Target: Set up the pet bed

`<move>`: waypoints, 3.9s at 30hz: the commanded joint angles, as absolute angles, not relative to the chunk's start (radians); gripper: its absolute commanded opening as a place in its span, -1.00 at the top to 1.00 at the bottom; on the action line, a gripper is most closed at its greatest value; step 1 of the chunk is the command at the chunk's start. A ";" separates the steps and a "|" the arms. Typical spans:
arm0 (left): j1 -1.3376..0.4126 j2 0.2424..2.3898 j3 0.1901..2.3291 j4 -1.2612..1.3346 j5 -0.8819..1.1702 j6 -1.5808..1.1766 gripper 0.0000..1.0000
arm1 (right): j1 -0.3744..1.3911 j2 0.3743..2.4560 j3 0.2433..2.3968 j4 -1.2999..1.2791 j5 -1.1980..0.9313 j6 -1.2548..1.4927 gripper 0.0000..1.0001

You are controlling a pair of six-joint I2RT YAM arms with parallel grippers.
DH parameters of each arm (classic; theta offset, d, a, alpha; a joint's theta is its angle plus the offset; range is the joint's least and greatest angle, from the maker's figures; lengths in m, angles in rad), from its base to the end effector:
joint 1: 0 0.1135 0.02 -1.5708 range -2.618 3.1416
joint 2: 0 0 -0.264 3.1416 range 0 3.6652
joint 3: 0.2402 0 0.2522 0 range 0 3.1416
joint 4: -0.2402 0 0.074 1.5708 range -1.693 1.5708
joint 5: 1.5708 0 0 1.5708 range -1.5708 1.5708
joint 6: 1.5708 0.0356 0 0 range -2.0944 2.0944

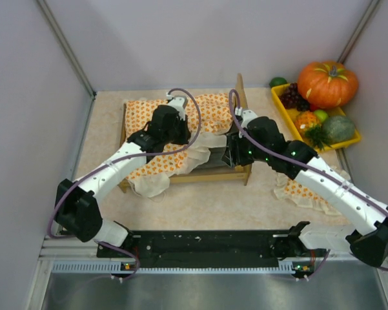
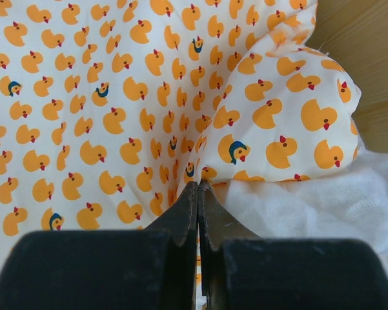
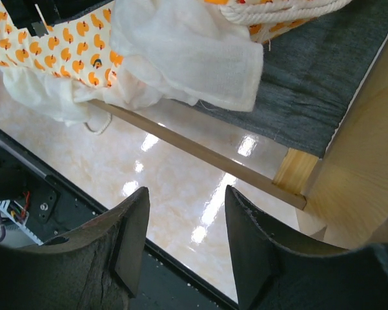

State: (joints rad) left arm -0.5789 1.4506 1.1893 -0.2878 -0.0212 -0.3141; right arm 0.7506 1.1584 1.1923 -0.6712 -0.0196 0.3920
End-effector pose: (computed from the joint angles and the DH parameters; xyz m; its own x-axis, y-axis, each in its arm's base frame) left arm 0.2800 -0.1821 0.3131 -0.5798 0.0100 -0.8147 0.3709 0.8936 -0.2530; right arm 0.1787 0.1677 0.3584 -0.6671 -0.0998 -0.7383 -0.4746 0.8208 0.3178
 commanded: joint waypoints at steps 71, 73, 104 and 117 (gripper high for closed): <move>-0.351 1.575 1.172 -0.236 0.353 -0.463 1.00 | 0.621 1.836 1.700 -0.600 0.038 -0.285 -0.16; -0.351 1.578 1.172 -0.235 0.366 -0.463 1.00 | 0.620 1.850 1.700 -0.578 0.028 -0.310 -0.15; -0.345 1.586 1.166 -0.219 0.376 -0.471 1.00 | 0.606 1.641 1.586 -0.673 -0.302 0.035 1.00; -0.339 1.592 1.172 -0.224 0.391 -0.466 1.00 | 0.607 1.612 1.534 -0.712 -0.761 0.288 1.00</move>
